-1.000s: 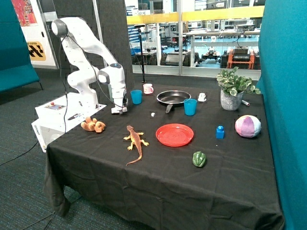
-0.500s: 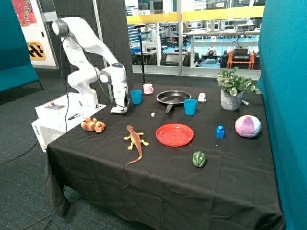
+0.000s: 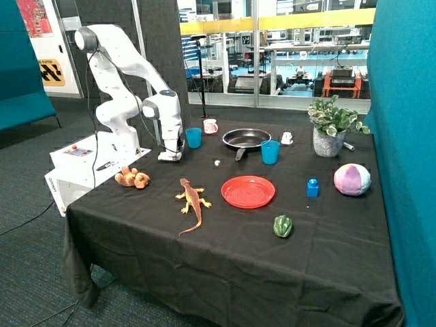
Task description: Clean the pan
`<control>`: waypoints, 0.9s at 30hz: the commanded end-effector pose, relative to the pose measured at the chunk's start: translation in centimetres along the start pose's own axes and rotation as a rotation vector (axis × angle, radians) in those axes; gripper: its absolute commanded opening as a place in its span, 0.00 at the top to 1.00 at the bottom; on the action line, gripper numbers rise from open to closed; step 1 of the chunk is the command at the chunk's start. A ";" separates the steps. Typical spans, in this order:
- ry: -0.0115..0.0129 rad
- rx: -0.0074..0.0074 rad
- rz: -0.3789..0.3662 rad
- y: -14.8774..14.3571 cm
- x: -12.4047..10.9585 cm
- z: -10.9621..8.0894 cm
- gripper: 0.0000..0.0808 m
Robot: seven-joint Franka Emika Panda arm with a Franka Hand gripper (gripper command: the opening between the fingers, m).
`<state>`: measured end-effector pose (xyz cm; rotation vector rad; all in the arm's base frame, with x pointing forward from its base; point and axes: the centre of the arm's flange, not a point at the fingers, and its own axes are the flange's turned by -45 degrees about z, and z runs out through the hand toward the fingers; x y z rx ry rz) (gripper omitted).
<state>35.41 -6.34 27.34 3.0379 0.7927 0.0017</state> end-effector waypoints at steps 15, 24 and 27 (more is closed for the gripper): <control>-0.0006 0.0022 0.027 0.3 0.2 -0.5 1.00; -0.0006 0.0022 0.028 0.4 0.9 -1.5 1.00; -0.0006 0.0022 0.030 0.5 1.1 -1.8 1.00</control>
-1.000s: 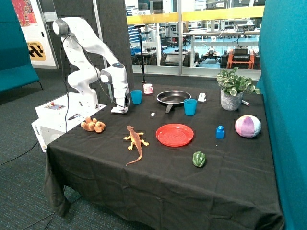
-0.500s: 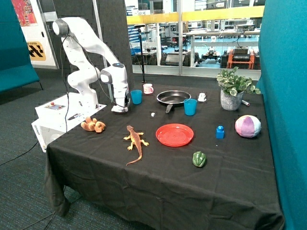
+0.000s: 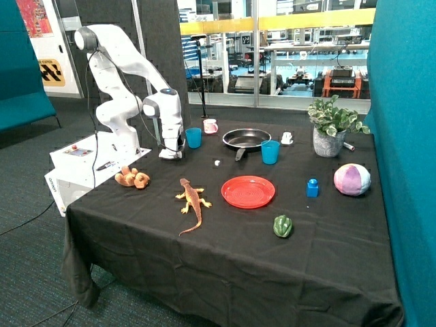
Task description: Clean the pan
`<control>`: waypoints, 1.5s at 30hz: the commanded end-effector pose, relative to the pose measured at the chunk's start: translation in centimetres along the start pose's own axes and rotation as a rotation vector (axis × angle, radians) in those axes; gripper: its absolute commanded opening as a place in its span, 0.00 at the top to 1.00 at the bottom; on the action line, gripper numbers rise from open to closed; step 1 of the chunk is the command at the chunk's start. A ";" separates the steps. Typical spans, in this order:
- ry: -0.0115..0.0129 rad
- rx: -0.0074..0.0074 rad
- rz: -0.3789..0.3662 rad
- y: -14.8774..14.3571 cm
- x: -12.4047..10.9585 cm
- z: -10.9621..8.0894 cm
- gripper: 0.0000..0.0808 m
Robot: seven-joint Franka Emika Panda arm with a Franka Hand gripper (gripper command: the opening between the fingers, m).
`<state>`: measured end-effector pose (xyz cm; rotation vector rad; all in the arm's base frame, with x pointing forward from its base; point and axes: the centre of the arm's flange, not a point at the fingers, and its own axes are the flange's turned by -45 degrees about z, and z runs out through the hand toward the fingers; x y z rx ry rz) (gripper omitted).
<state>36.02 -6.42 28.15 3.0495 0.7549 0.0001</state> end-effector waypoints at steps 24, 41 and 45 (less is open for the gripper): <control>0.0000 0.0000 0.012 0.0 1.0 -2.0 1.00; 0.0000 0.0000 -0.028 -0.5 4.9 -6.0 1.00; 0.0000 0.0000 -0.030 -0.4 6.4 -7.3 1.00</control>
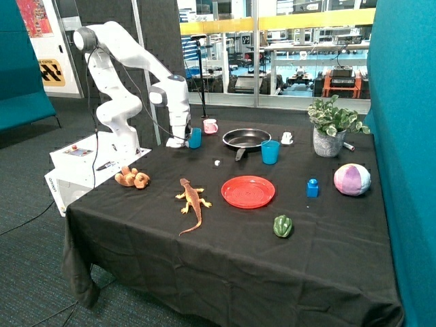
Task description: Clean the pan
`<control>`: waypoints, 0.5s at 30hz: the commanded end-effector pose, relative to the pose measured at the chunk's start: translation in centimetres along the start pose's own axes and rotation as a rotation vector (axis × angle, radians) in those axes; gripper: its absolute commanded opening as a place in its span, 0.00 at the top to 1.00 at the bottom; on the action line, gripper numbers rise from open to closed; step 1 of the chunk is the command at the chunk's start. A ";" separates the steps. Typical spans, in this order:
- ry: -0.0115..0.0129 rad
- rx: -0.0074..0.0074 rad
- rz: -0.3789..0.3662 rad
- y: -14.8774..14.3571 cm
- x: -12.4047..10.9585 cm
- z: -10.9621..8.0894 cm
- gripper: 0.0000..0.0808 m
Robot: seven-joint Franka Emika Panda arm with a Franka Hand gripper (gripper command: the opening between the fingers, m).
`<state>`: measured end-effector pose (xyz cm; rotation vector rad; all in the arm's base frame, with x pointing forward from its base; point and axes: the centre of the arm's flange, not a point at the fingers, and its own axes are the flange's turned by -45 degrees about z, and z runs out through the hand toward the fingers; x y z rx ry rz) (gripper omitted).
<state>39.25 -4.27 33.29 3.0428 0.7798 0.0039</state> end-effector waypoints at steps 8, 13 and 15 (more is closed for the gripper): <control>-0.0023 0.0011 -0.023 0.0 4.0 -3.6 1.00; -0.0023 0.0011 -0.034 -0.4 4.7 -4.4 1.00; -0.0023 0.0011 -0.040 -0.6 5.1 -4.8 1.00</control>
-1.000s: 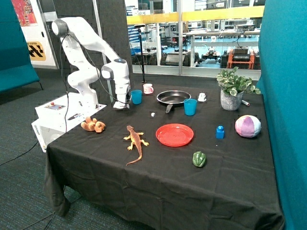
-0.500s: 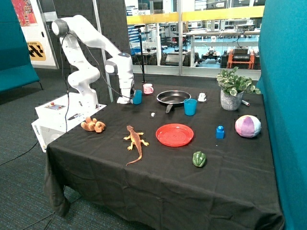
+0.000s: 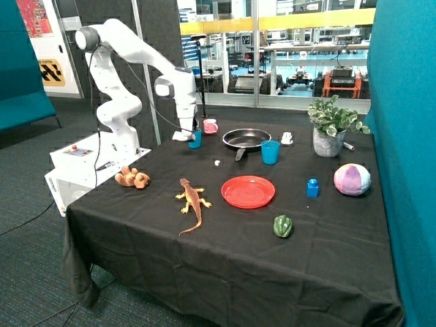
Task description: Clean the pan
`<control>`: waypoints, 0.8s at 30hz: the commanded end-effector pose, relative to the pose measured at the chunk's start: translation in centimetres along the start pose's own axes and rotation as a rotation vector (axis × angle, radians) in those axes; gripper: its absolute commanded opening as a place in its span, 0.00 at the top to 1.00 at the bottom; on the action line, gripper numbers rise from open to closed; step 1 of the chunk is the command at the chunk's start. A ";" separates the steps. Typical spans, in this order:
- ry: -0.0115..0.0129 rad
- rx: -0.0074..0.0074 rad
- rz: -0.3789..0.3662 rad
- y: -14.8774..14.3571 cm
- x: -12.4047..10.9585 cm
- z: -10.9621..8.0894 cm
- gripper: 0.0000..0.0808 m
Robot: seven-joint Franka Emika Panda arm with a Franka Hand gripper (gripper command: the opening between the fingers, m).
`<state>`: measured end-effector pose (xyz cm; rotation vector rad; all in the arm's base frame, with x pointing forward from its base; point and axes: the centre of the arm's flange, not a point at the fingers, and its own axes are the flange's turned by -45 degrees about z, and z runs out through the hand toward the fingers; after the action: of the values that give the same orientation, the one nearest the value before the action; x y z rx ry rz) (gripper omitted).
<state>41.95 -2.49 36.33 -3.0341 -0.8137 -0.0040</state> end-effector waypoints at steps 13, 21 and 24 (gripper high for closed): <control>-0.0026 0.0005 -0.067 -1.9 4.7 -3.7 1.00; -0.0025 0.0005 -0.109 -3.5 6.9 -4.6 1.00; -0.0025 0.0005 -0.128 -4.1 7.7 -4.7 1.00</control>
<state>45.28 2.43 40.11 -2.9965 -0.9390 -0.0016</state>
